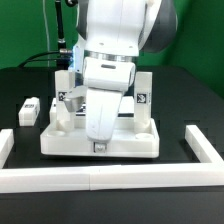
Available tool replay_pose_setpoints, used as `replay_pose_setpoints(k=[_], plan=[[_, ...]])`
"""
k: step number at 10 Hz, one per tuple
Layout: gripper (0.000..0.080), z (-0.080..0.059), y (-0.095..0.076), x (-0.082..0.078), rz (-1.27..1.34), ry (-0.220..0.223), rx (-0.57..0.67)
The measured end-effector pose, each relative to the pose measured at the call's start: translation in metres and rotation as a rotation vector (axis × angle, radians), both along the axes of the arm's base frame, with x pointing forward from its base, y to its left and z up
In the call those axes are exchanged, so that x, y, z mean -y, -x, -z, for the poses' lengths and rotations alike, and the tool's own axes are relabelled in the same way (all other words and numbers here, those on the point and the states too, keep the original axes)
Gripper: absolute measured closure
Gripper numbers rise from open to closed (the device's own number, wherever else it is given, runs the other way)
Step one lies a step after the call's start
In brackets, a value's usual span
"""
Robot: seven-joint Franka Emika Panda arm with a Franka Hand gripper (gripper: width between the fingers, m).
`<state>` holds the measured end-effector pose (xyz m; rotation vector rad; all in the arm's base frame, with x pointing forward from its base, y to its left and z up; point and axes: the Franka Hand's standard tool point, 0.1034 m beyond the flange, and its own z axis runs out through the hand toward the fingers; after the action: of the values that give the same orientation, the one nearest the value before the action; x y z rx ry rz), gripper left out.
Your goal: Assemble desk
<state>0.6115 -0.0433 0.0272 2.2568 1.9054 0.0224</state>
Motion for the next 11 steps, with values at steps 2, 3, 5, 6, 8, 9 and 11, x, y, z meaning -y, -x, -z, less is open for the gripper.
replay_pose_setpoints(k=[2,3,5,6,8,9,11], plan=[[0.0742,0.000,-0.014,-0.018,0.020,-0.007,0.026],[0.0741,-0.001,-0.014,-0.025,0.080,-0.013,0.049],[0.0740,-0.001,-0.014,-0.019,0.080,-0.011,0.046],[0.0740,-0.001,-0.014,-0.020,0.080,-0.011,0.046],[0.0740,-0.002,-0.014,-0.020,0.075,-0.011,0.047],[0.0739,-0.004,-0.017,-0.024,0.052,-0.013,0.053],[0.0739,-0.009,-0.027,-0.038,0.033,-0.019,0.049]])
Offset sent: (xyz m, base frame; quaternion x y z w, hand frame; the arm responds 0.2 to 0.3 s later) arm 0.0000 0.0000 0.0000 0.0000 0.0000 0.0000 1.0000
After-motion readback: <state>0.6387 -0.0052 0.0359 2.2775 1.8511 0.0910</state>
